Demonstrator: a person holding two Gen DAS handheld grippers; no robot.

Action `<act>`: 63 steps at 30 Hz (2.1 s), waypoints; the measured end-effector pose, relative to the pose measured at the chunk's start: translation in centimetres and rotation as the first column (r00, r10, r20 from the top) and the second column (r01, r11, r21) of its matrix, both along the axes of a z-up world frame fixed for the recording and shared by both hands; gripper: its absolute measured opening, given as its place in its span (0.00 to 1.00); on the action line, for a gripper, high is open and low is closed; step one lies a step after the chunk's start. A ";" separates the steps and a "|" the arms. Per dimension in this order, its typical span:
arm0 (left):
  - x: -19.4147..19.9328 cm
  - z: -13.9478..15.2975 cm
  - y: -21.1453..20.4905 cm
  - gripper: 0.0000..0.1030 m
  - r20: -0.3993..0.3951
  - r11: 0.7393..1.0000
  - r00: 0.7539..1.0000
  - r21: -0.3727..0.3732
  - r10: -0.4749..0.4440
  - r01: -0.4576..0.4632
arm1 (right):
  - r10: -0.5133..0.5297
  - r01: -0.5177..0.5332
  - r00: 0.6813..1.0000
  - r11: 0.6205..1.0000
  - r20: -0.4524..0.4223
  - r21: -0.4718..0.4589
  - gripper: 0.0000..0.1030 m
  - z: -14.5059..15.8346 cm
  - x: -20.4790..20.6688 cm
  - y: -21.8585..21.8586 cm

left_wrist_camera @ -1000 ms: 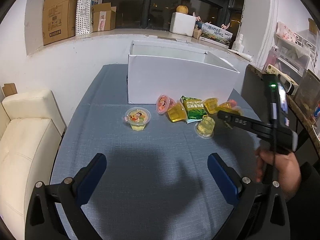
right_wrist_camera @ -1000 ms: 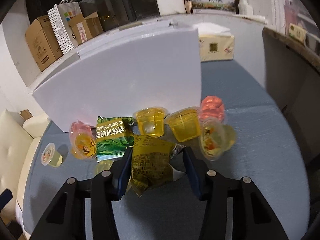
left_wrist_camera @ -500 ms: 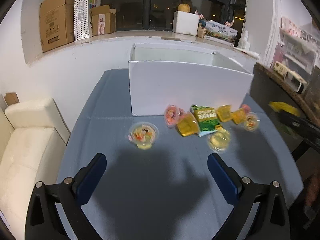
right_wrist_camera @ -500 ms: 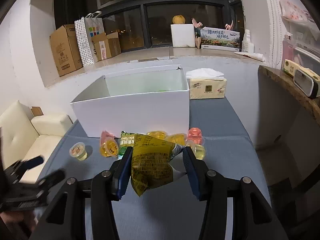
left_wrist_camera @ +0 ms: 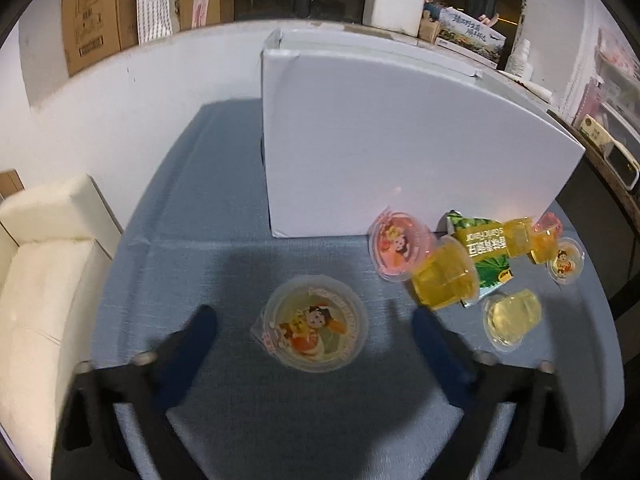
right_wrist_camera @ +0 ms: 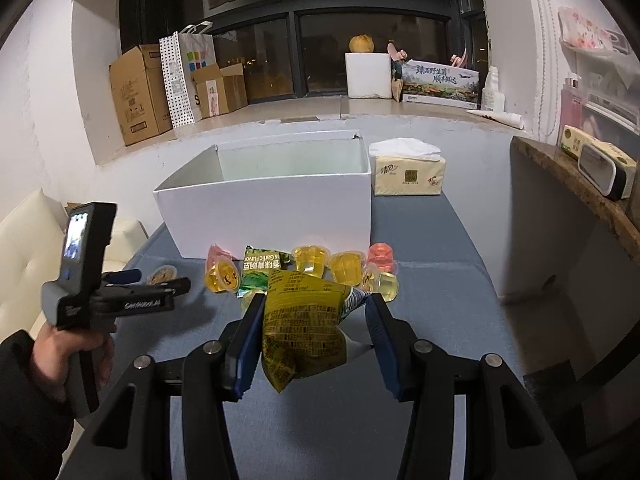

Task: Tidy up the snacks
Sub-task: 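Grasp the cartoon-lid jelly cup with the left gripper while the right holds the pouch, then lower the jelly cup and pouch into the white box, opening both grippers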

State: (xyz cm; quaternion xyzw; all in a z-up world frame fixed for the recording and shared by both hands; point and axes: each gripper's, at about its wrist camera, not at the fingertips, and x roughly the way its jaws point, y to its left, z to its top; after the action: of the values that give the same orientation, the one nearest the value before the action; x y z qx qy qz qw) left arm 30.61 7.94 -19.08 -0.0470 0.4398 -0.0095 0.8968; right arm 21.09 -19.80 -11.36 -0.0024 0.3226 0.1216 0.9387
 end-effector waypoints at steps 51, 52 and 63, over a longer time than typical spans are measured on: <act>10.9 10.2 -1.3 1.00 0.178 0.998 0.982 0.004 -0.065 0.066 | 0.104 -0.102 0.994 0.992 -0.027 0.075 1.00 3.6 21.7 4.1; 10.7 10.4 -1.3 1.00 0.181 0.998 0.981 0.005 -0.066 0.067 | 0.105 -0.104 0.994 0.992 -0.011 0.072 1.00 3.9 21.3 4.0; 0.3 13.7 -4.5 1.00 0.257 0.992 0.958 0.022 -0.126 0.124 | 0.118 -0.121 0.986 0.993 0.121 0.014 1.00 6.7 10.8 1.6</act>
State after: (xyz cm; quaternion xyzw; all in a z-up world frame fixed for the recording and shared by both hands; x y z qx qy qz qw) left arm 30.91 3.41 -5.35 -0.0151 0.3216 -0.0709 0.9441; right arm 31.86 -18.21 -4.68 -0.0192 0.2638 0.1806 0.9473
